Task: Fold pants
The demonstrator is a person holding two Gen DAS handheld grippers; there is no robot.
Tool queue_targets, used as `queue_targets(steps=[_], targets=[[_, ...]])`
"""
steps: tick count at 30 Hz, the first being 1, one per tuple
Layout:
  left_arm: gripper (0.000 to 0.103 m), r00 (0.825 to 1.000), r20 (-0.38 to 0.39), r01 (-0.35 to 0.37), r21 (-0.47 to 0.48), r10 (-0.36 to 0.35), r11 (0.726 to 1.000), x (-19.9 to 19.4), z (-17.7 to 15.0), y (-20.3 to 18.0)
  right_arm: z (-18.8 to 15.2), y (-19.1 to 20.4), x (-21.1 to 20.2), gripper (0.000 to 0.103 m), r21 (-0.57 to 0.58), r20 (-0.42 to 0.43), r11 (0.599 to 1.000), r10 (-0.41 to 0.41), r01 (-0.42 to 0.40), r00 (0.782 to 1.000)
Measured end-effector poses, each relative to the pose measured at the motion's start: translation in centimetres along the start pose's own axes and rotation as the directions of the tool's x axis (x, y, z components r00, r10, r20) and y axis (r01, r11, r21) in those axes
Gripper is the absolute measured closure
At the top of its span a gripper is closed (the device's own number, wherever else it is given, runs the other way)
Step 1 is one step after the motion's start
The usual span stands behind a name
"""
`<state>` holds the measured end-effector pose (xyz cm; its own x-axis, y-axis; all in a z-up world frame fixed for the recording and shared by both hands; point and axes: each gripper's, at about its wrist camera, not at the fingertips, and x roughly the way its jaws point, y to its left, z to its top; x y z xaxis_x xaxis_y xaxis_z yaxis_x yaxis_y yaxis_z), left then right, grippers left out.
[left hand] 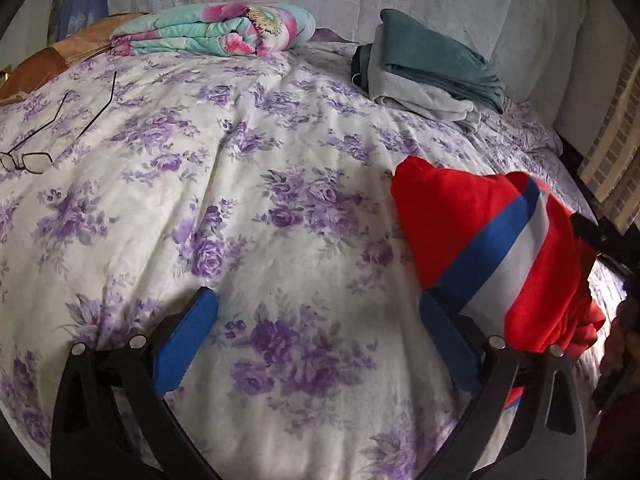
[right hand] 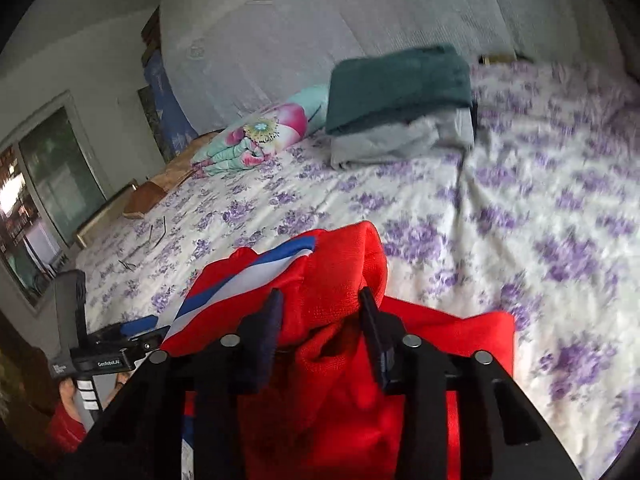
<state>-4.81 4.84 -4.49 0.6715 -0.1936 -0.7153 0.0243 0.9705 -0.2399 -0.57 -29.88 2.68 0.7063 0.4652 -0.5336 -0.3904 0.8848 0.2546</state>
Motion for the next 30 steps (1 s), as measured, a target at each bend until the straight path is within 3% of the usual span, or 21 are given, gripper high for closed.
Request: queue_targets(steps=[2,5,7,8,9,11,13,15,18,20,21,23,25,30], targets=[[0.004,1.0,0.003,0.01,-0.005,-0.01,1.0,-0.2,0.0,0.1,0.1,0.9,-0.8,0.092,-0.025,0.018,1.0,-0.013,0.014,1.0],[0.004,0.999,0.012,0.037,-0.02,-0.037,0.999,-0.6,0.0,0.5,0.2,0.9,-1.9,0.092,-0.015,0.014,1.0,0.005,-0.005,1.0],[0.004,0.999,0.014,0.044,-0.024,-0.043,0.999,-0.6,0.0,0.6,0.0,0.4,-2.2,0.086,0.003,-0.001,1.0,0.003,-0.003,1.0],[0.004,0.999,0.014,0.044,-0.022,-0.044,0.999,-0.6,0.1,0.6,-0.1,0.2,-2.6,0.076,0.021,0.009,1.0,-0.005,0.005,1.0],[0.004,0.999,0.014,0.042,-0.02,-0.042,0.999,-0.6,0.0,0.6,-0.3,-0.3,-3.1,0.051,0.046,0.014,0.999,-0.001,0.0,1.0],[0.004,0.999,0.016,0.047,-0.023,-0.046,0.999,-0.6,0.1,0.7,-0.8,-1.0,-4.0,0.034,0.083,0.026,0.997,-0.01,0.008,1.0],[0.004,0.998,0.019,0.052,-0.028,-0.052,0.998,-0.6,0.1,0.7,-1.4,-1.8,-4.3,0.034,0.122,0.017,0.993,-0.012,0.01,1.0],[0.004,0.998,0.021,0.055,-0.029,-0.055,0.998,-0.7,0.1,0.8,-1.7,-2.7,-3.6,0.034,0.194,-0.008,0.98,0.048,-0.046,0.999],[0.004,0.998,0.025,0.061,-0.032,-0.061,0.998,-0.8,0.1,0.8,-1.9,-4.1,-0.9,0.034,0.36,-0.031,0.922,0.167,-0.145,0.985],[0.004,0.998,0.026,0.063,-0.035,-0.062,0.997,-0.8,0.1,0.8,-1.9,-4.3,0.9,0.035,0.413,-0.025,0.888,0.232,-0.202,0.972],[0.004,0.998,0.026,0.061,-0.033,-0.061,0.998,-0.8,0.1,0.8,-1.8,-4.3,1.9,0.049,0.422,-0.017,0.879,0.252,-0.222,0.968],[0.004,0.998,0.025,0.062,-0.033,-0.061,0.998,-0.8,0.1,0.8,-1.6,-4.1,2.5,0.069,0.402,0.01,0.889,0.235,-0.219,0.972],[0.004,0.998,0.026,0.065,-0.035,-0.064,0.997,-0.8,0.1,0.8,-1.6,-3.8,1.4,0.071,0.396,0.058,0.888,0.232,-0.235,0.971],[0.004,0.997,0.026,0.069,-0.037,-0.068,0.997,-0.8,0.1,0.8,-1.8,-1.7,-6.1,0.072,0.223,0.151,0.959,0.145,-0.176,0.978]])
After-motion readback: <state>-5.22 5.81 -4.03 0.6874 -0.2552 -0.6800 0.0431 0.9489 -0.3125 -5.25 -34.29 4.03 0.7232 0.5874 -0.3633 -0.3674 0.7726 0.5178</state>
